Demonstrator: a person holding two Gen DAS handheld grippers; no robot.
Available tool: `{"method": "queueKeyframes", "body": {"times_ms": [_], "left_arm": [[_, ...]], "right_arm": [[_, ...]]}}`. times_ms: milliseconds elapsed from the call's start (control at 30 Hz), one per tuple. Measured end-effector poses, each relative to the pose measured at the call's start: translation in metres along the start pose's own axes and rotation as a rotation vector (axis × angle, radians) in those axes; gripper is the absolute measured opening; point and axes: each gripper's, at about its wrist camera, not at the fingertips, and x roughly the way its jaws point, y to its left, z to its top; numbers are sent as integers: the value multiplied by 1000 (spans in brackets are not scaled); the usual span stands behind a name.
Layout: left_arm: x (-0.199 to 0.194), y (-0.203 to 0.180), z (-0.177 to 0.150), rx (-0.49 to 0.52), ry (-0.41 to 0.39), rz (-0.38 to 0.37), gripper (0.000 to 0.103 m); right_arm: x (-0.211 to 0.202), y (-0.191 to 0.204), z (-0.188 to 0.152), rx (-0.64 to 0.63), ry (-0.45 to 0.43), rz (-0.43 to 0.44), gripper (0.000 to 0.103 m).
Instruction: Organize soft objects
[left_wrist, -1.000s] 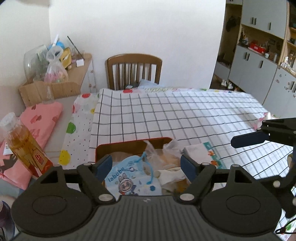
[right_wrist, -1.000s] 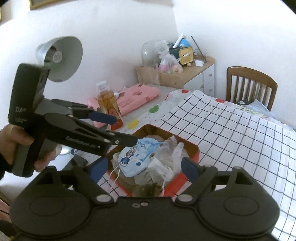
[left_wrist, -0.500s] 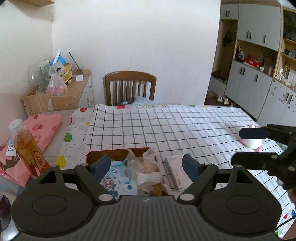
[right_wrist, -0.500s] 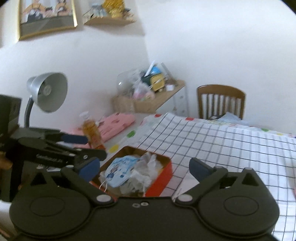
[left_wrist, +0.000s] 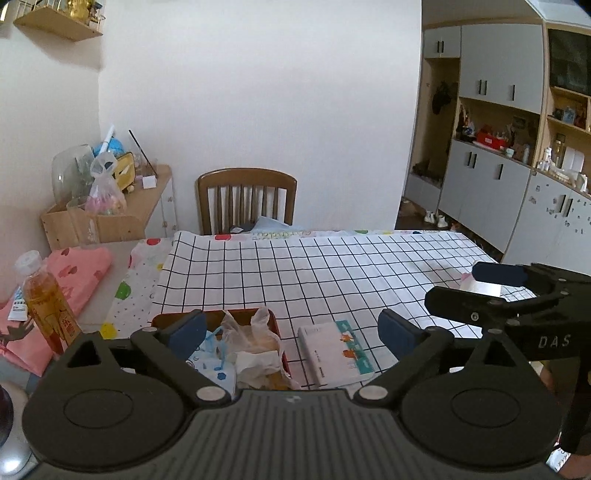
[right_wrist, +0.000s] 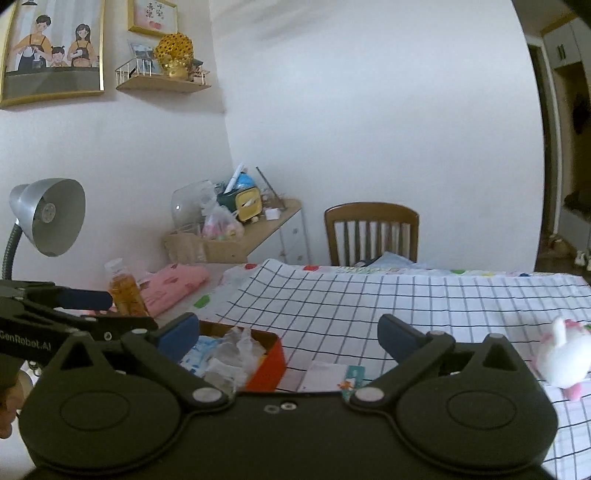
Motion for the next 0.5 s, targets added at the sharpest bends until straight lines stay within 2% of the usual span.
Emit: {"method": "queueKeyframes", "body": {"times_ms": [133, 267, 500], "left_arm": [[-5, -6, -6, 4, -15, 1, 100], [-10, -13, -9, 19, -36, 55, 100], [-17, -23, -14, 45, -50, 78, 101]], "right_arm": [[-9, 2, -3, -3, -23, -22, 103], [-17, 5, -6, -9, -31, -30, 103], [-21, 5, -9, 12, -32, -62, 103]]}}
